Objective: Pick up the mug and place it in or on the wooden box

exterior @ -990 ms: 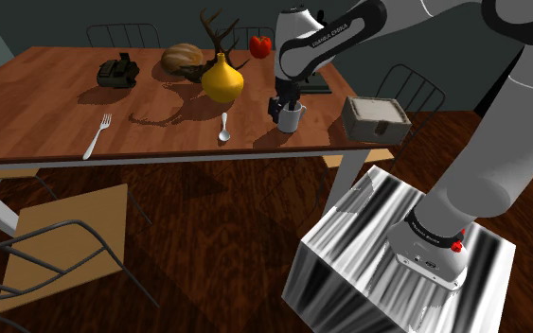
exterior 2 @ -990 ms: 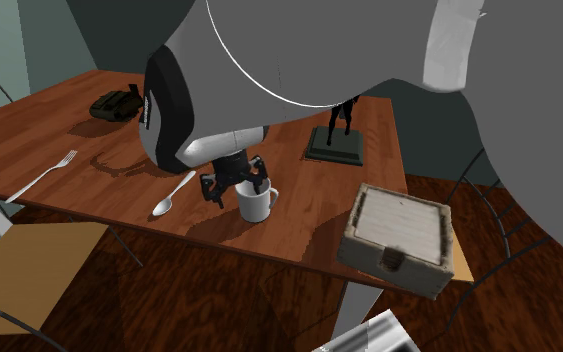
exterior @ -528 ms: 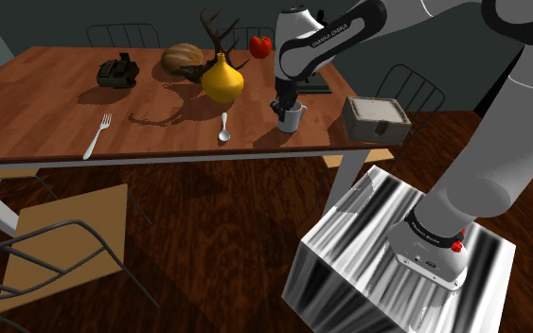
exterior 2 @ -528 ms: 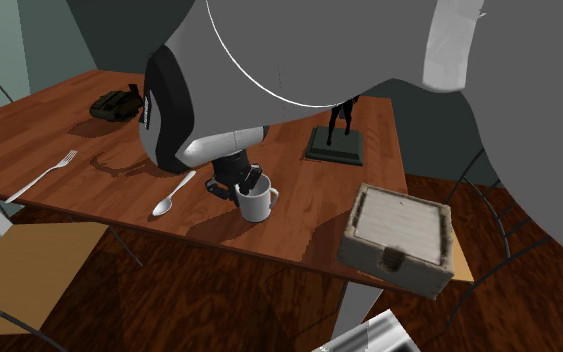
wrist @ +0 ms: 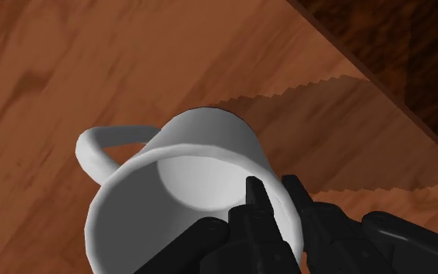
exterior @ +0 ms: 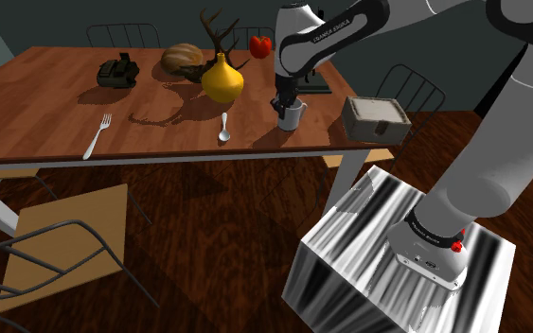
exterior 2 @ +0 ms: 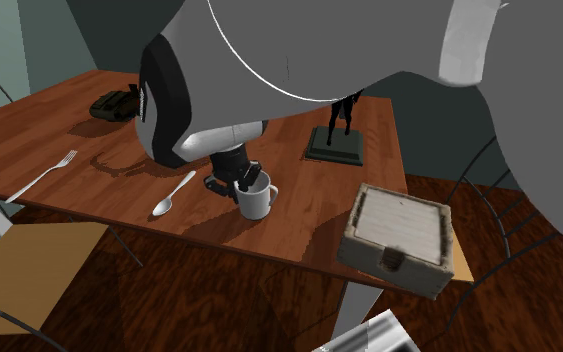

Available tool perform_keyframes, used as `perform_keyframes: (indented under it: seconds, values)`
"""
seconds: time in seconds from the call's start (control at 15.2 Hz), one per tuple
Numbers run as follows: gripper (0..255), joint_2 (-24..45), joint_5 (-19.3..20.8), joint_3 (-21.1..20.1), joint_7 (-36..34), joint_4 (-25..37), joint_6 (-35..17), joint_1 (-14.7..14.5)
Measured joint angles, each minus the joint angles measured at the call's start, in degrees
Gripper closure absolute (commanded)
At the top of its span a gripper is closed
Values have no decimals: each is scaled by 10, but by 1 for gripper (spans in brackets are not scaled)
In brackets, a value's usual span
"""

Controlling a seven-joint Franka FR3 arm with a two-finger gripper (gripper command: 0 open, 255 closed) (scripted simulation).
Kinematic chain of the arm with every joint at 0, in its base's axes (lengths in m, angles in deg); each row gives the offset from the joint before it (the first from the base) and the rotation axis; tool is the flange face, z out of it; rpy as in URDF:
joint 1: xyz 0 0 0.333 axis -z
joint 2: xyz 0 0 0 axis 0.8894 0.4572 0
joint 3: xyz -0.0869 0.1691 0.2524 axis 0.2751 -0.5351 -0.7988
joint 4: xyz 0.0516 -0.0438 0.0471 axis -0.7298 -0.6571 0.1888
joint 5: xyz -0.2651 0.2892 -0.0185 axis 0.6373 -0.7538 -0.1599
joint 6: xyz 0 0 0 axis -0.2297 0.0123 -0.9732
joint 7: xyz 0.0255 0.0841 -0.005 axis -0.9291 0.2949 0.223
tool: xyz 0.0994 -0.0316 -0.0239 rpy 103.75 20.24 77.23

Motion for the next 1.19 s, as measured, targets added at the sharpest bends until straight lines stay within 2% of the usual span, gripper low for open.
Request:
perform_keyframes:
  seconds: [1.19]
  values:
    - [255,-53,-8,-1,12,76,129,0]
